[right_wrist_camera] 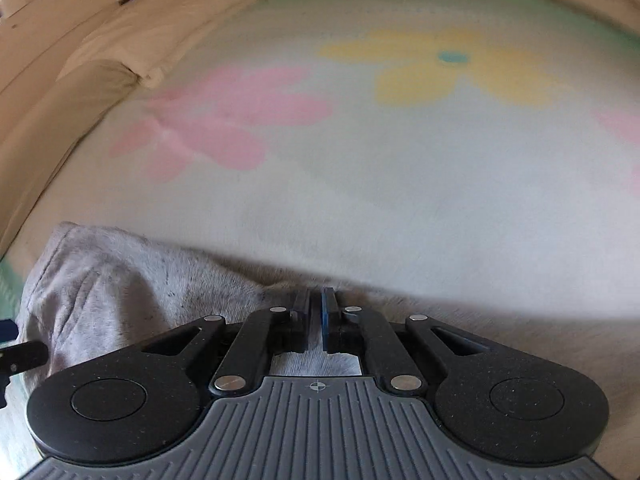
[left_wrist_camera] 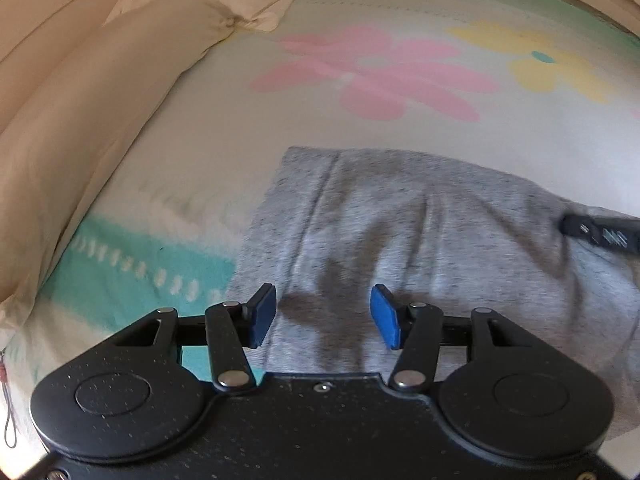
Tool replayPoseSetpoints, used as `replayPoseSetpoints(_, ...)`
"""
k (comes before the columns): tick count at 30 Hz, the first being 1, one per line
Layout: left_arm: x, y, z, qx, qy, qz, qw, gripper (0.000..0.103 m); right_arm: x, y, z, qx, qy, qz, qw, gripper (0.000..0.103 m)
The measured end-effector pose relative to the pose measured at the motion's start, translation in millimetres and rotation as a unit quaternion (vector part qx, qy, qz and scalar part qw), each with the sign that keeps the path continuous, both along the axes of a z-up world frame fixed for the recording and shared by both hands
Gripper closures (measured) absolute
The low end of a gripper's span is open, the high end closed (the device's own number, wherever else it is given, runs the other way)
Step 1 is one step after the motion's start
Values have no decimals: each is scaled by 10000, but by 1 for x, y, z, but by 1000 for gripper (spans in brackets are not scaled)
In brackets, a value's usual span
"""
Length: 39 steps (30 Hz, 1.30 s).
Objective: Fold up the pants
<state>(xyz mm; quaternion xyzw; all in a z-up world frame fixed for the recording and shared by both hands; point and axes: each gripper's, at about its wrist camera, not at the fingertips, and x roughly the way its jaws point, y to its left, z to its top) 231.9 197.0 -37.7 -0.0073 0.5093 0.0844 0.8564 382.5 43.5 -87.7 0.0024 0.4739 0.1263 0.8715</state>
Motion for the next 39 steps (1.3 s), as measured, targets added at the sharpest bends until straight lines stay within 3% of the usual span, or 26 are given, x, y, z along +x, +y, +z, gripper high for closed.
replayPoseSetpoints(5,0,-19,10,-74,-174,-383,9991,43,-71,-21,39,242,-290,608,9974,95)
replayPoseSetpoints(9,1,-28,2,47,-133,-596,9981,43,-130,-43,52,444,-155,738,9962,95)
replayPoseSetpoints(13,7,-21,-17,-21,83,-514,9986,42,-178,-49,40,388,-19,1031,9939,94)
replayPoseSetpoints(15,9,-20,-15,-66,94,-476,9988,42,-199,-43,25,126,-64,1222,9924,85)
replayPoseSetpoints(19,11,-25,-14,69,68,-429,9990,42,-205,-28,3,-21,50,1371,9905,85)
replayPoseSetpoints(24,13,-33,-14,245,67,-402,9989,43,-206,-20,-5,-284,-199,1298,9909,84)
replayPoseSetpoints(29,16,-33,-13,229,96,-366,9990,43,-198,-23,5,-556,-986,866,9898,83)
replayPoseSetpoints(30,16,-32,-14,216,102,-364,9991,43,-196,-24,7,-568,-1050,850,9892,78)
replayPoseSetpoints(34,19,-30,-15,147,119,-367,9991,43,-189,-26,3,-167,-682,968,9928,72)
replayPoseSetpoints(39,21,-28,-15,81,136,-349,9993,43,-200,-12,-4,-204,-575,1532,9863,71)
